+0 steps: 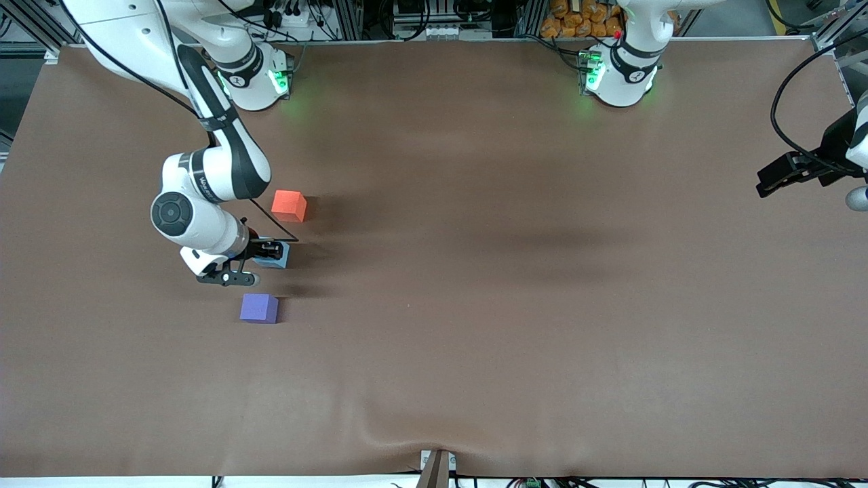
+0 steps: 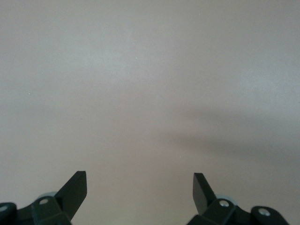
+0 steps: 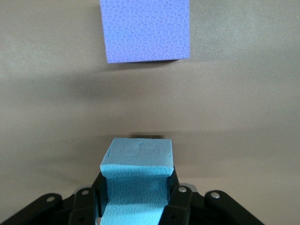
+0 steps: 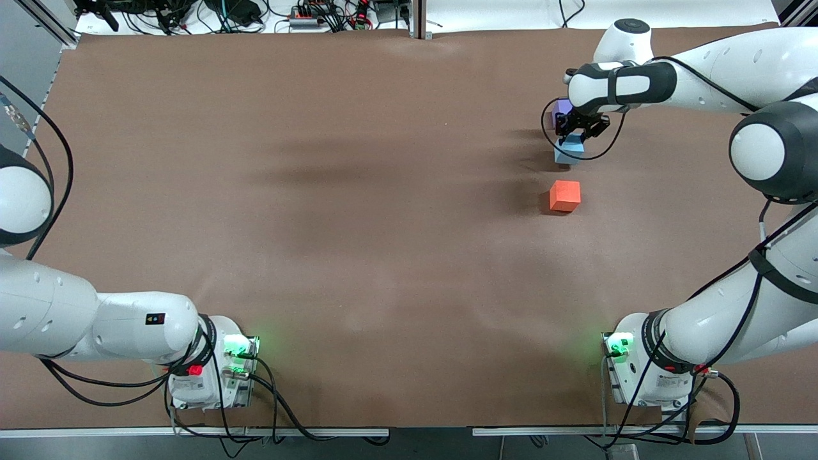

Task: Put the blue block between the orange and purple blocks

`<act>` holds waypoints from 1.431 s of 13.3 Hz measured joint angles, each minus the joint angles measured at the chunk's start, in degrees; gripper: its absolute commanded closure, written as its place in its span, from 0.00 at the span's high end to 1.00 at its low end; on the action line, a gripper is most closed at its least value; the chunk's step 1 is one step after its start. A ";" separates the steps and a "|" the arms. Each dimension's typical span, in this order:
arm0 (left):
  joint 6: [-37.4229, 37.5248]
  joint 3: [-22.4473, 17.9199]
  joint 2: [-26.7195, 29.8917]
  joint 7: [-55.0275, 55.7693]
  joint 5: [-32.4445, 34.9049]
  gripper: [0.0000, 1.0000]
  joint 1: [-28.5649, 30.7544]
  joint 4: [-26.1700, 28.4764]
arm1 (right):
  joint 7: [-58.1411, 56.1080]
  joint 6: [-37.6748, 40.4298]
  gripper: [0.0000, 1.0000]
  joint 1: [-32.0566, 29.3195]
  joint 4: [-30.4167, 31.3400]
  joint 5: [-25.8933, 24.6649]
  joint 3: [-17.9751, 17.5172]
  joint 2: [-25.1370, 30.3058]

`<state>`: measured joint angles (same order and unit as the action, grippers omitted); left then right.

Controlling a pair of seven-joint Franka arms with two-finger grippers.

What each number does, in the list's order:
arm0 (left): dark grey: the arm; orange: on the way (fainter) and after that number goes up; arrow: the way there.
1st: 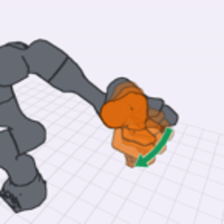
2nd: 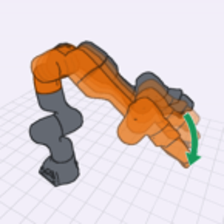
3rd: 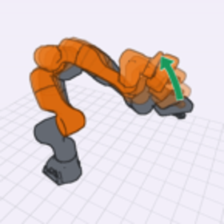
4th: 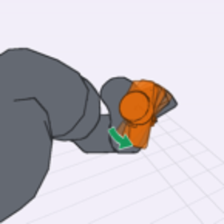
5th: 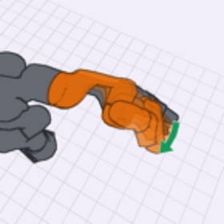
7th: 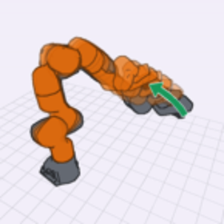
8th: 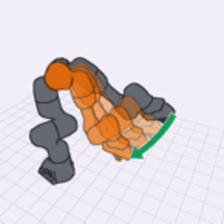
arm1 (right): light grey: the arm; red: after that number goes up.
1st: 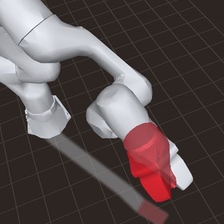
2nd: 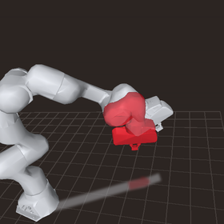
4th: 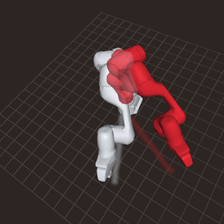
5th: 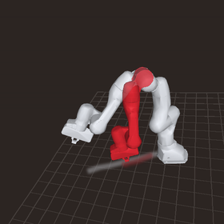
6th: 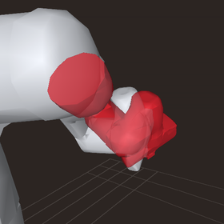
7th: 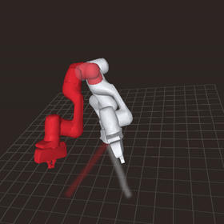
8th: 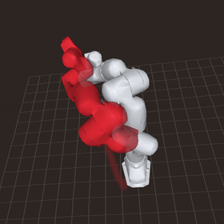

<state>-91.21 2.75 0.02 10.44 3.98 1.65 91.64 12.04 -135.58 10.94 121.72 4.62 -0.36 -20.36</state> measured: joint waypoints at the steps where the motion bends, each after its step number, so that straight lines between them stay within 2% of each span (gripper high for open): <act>1: 0.00 0.00 0.00 0.00 0.00 1.00 0.00 0.00 | 0.02 -0.94 0.00 0.00 0.60 0.00 -0.02 -0.04; 5: 0.00 0.00 0.00 0.00 0.00 1.00 0.00 0.00 | 0.17 -3.80 0.00 0.00 1.97 0.00 -0.19 -0.97; 6: 0.00 0.00 0.00 0.00 0.00 1.00 0.00 0.00 | 0.24 -3.95 0.10 0.00 2.02 0.00 -0.23 -1.07; 7: 0.00 0.00 0.00 0.00 0.00 1.00 0.00 0.00 | 0.26 -3.95 0.99 0.00 2.02 0.00 -0.23 -1.06; 11: 0.04 0.00 0.00 0.00 0.00 1.00 0.00 0.02 | 0.42 -4.17 1.00 0.00 1.48 0.01 -0.21 -1.02; 13: 0.17 -0.01 0.00 0.00 0.00 1.00 0.05 0.15 | 0.38 -1.67 1.00 -0.12 -2.16 0.01 -0.18 -0.64; 15: 0.20 -0.03 0.00 0.00 0.00 1.00 0.21 0.23 | 0.25 9.27 1.00 -0.83 -10.93 0.01 -0.15 0.18; 17: 0.21 -0.04 0.00 0.00 0.00 1.00 0.31 0.26 | -0.15 23.46 1.00 -2.00 -23.02 0.00 -0.12 1.07; 19: 0.33 -0.05 0.00 0.00 0.00 1.00 0.50 0.30 | -2.32 33.56 1.00 -4.43 -34.63 -0.01 -0.10 1.54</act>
<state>-90.88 2.71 0.02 10.43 3.98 2.15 91.94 9.72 -102.02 6.51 87.09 4.62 -0.46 -18.82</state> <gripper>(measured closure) 0.000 0.000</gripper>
